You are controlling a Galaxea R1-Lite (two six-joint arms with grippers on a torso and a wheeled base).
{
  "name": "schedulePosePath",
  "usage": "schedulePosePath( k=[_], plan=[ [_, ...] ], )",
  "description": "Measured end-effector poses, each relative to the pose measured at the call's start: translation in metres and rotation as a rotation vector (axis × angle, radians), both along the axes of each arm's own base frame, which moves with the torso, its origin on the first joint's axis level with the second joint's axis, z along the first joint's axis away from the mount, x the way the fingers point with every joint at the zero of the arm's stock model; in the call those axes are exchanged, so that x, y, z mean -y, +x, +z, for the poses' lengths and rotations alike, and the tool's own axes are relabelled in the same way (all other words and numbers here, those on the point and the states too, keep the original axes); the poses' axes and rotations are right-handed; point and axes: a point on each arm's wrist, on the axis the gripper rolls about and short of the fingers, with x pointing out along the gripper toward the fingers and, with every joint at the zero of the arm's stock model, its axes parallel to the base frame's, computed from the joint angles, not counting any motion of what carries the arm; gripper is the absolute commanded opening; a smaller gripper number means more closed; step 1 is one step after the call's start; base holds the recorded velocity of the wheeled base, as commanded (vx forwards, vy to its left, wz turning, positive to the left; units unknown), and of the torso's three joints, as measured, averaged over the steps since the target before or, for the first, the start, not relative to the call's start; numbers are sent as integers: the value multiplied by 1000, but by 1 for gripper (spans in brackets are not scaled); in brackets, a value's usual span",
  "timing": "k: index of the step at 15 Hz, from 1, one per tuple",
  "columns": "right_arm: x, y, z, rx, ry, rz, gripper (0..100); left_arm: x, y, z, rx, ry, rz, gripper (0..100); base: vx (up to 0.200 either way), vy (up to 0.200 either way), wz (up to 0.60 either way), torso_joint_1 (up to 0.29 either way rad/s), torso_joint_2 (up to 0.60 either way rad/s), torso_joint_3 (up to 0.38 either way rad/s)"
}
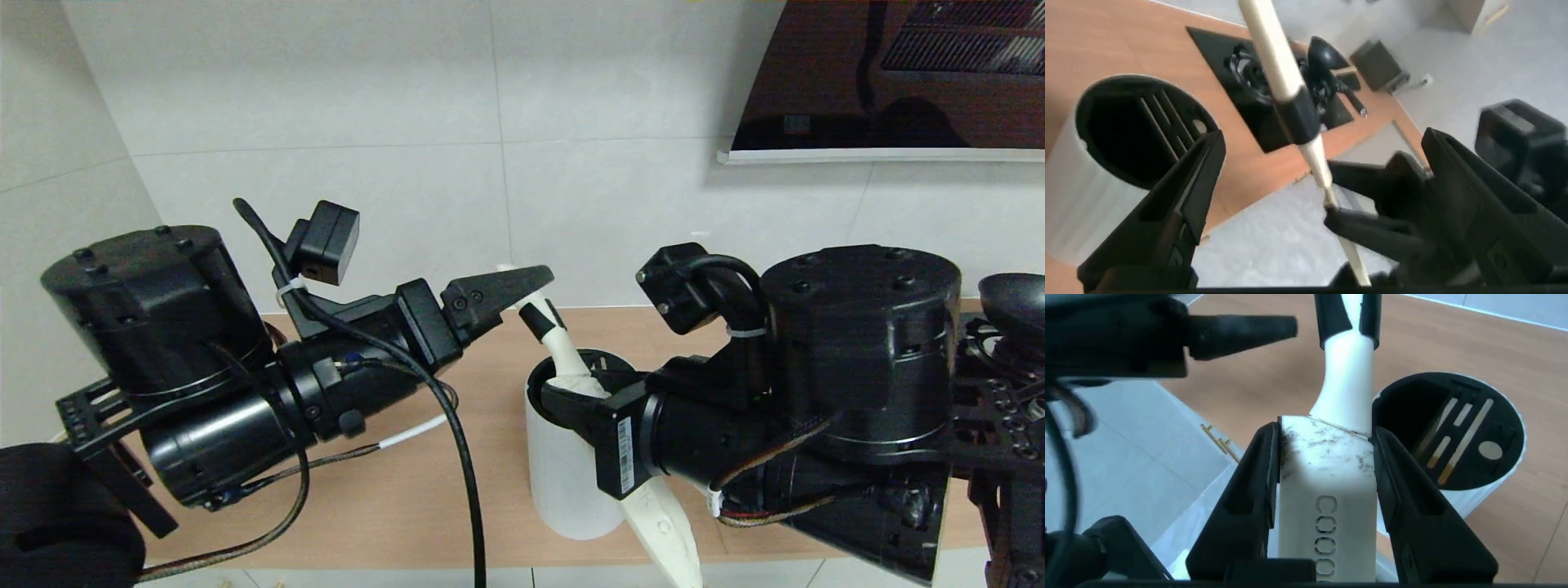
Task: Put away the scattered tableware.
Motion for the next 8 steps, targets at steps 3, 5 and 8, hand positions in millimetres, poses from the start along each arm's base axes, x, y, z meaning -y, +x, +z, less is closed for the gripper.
schedulePosePath(
  k=[3, 5, 8],
  plan=[
    [-3, -2, -3, -8, -3, 8, 0, 9, 5, -9, -12, -1, 19, 100, 0, 0, 0, 0, 0, 0],
    [-4, -3, -3, -10, -5, 14, 0, 14, 6, -15, -25, 10, 6, 100, 0, 0, 0, 0, 0, 0],
    [-6, -5, -3, -9, -5, 21, 0, 19, 6, -21, -36, 19, -6, 100, 0, 0, 0, 0, 0, 0]
  ],
)
